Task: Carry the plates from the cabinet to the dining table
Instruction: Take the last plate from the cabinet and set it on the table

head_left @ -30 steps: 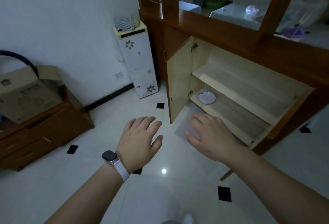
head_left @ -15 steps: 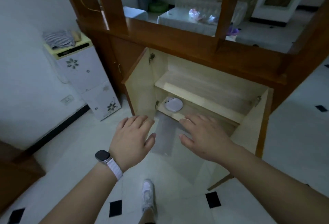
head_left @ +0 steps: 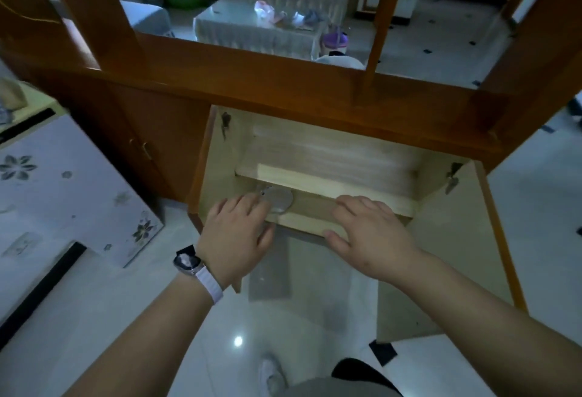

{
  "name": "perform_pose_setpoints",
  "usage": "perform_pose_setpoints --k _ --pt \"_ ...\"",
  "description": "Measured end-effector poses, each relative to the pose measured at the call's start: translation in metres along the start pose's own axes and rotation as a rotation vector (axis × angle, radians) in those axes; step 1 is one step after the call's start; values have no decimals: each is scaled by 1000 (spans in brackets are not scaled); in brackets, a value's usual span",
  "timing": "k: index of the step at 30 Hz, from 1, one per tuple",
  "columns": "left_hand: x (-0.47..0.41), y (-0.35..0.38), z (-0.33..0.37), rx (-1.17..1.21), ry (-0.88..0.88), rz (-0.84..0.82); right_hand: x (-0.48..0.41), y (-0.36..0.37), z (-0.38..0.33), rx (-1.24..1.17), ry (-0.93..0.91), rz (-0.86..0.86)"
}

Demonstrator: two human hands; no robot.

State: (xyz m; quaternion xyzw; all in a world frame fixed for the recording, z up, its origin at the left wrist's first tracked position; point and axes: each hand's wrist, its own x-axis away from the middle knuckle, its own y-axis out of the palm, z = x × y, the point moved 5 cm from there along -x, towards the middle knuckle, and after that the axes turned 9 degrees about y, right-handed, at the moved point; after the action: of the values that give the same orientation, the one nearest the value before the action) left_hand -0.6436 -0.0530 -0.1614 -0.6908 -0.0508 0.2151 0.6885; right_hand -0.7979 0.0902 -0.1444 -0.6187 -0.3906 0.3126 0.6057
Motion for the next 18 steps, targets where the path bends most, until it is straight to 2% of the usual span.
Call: perform_pose_setpoints --k 12,18 --pt "-47 39 -39 95 62 31 -66 22 7 16 87 -45" --pt "-75 76 -59 81 -32 -89 -120 46 15 -30 5 -110"
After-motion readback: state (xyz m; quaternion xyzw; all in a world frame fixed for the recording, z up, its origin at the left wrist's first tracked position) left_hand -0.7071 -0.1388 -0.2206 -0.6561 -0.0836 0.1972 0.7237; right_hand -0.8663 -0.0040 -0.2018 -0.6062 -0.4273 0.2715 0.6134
